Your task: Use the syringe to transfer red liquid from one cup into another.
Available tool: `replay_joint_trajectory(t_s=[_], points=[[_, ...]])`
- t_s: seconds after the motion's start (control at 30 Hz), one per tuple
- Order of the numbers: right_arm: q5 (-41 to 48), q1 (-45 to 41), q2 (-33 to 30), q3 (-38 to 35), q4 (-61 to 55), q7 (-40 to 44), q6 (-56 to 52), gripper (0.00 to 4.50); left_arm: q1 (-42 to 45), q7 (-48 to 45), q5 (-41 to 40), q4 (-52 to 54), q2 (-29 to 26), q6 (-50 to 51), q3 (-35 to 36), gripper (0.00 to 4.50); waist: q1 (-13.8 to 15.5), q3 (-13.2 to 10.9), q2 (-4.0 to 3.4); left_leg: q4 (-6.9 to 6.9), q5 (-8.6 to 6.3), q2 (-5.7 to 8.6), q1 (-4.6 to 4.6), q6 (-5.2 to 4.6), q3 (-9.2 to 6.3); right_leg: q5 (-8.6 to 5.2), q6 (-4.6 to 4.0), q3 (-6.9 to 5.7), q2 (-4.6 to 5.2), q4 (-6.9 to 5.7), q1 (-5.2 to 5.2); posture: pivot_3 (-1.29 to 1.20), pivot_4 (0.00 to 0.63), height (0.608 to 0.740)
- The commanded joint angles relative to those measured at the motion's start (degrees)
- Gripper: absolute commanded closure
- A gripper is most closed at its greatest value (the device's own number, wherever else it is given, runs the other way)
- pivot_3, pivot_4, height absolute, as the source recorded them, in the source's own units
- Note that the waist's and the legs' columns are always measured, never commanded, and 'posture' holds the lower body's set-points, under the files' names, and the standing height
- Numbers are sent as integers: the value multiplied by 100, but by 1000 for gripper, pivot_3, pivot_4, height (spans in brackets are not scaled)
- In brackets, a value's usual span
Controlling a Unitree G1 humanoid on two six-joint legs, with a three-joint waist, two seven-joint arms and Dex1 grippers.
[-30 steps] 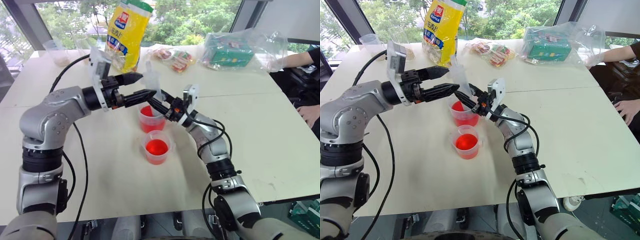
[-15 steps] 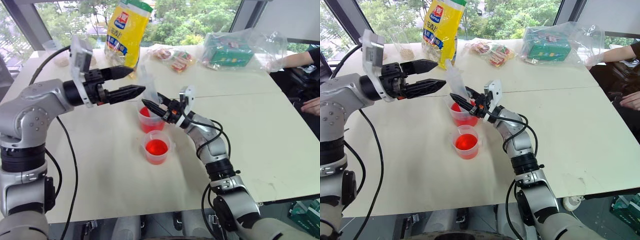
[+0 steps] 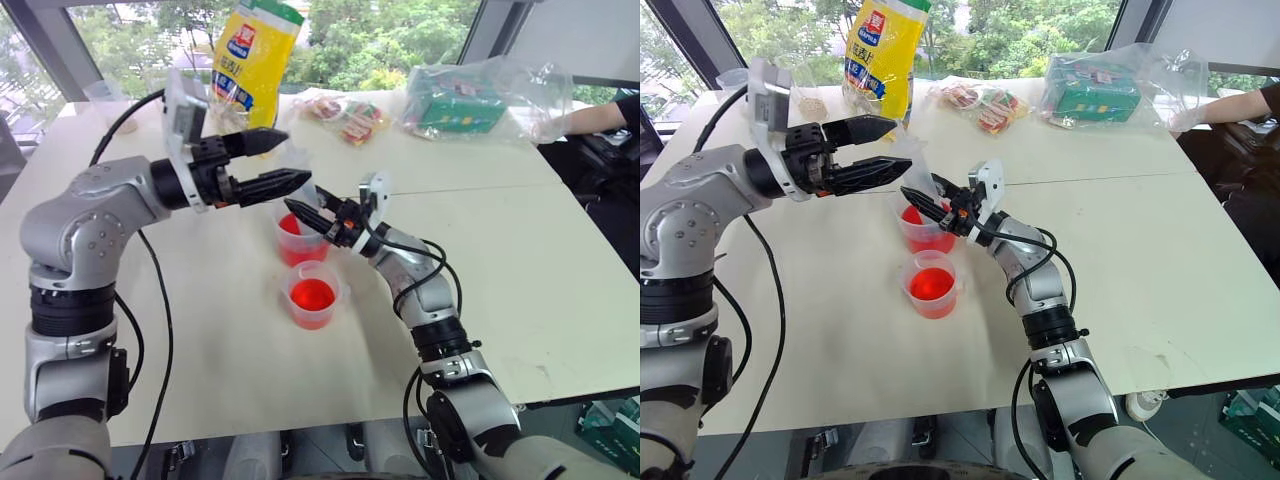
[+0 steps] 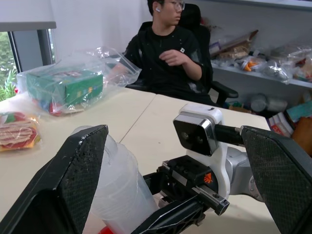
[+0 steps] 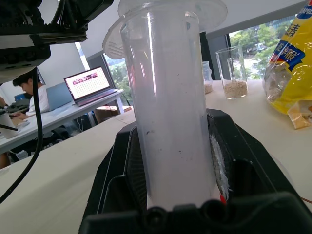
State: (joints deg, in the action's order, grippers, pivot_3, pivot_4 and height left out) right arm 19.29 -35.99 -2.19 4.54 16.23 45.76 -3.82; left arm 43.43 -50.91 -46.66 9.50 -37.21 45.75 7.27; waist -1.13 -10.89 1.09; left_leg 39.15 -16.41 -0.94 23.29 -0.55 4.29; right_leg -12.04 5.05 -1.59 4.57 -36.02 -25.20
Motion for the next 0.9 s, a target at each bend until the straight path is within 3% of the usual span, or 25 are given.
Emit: replay_joint_trajectory(t_s=[0.03,0.43,0.9], points=[[30,-124,40,76,-177,50,-15,3111,81,7,0,79,-100,14,93,0,-2,0,0,0,0,0,0,0,0,0,0,0,0,0,0,0,150,740],[42,-115,85,100,-209,46,-45,3111,-194,138,-73,285,-251,118,220,0,-5,0,0,0,0,-1,0,0,-1,0,0,0,0,0,-1,0,150,740],[8,-56,81,189,-283,65,-42,3111,188,178,290,-434,488,-191,-170,0,-14,0,0,-1,0,-1,0,0,1,0,0,0,-1,0,-2,0,150,740]])
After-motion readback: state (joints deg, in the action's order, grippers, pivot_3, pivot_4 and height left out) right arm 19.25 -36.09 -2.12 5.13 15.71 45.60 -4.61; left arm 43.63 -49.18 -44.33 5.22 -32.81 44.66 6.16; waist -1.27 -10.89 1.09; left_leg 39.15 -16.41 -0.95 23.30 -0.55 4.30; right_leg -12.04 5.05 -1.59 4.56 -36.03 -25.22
